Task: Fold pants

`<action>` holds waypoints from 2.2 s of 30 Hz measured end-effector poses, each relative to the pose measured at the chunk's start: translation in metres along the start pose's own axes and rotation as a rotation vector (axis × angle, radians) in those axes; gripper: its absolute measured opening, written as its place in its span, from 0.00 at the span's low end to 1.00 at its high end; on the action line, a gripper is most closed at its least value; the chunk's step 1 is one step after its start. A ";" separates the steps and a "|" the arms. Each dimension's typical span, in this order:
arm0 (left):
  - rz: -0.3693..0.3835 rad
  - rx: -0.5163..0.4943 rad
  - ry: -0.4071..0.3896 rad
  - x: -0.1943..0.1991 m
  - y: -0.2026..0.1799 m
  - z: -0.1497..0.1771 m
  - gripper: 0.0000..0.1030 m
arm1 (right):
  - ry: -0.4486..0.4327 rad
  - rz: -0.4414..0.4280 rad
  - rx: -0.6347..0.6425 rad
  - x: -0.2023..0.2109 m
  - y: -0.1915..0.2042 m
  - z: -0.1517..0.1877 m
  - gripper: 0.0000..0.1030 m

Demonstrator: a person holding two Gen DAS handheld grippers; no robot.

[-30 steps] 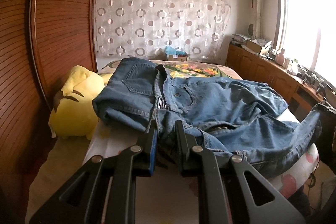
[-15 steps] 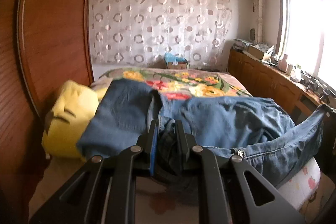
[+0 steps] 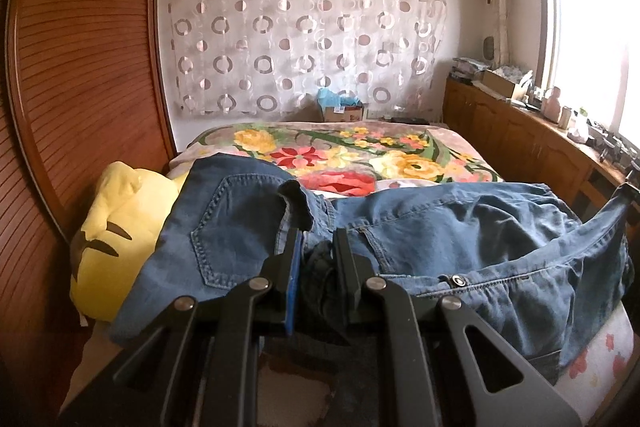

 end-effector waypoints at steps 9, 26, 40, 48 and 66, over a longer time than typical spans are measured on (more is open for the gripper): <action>-0.037 -0.014 -0.006 -0.016 0.007 -0.015 0.12 | -0.005 0.011 0.028 -0.018 0.009 -0.007 0.07; -0.088 -0.065 -0.034 -0.076 0.029 -0.078 0.12 | -0.106 0.065 0.086 -0.072 0.025 -0.080 0.07; -0.102 -0.066 0.082 -0.123 0.037 -0.069 0.14 | 0.027 0.120 0.178 -0.166 0.053 -0.061 0.07; 0.016 -0.099 0.134 -0.107 0.014 -0.045 0.32 | 0.122 0.125 0.188 -0.193 0.060 -0.043 0.21; 0.176 -0.094 0.171 -0.068 -0.047 0.008 0.33 | 0.228 -0.028 0.114 -0.084 0.031 -0.006 0.63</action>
Point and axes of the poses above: each gripper's, at about its wrist camera, not at the fingertips, and x roughly against the way its jaws point, y to its left, z to its underside, the point moved 1 cm from there along -x, roughly the way its jaws point, and after that the axes turned 13 degrees about z, right-handed, at the moved point
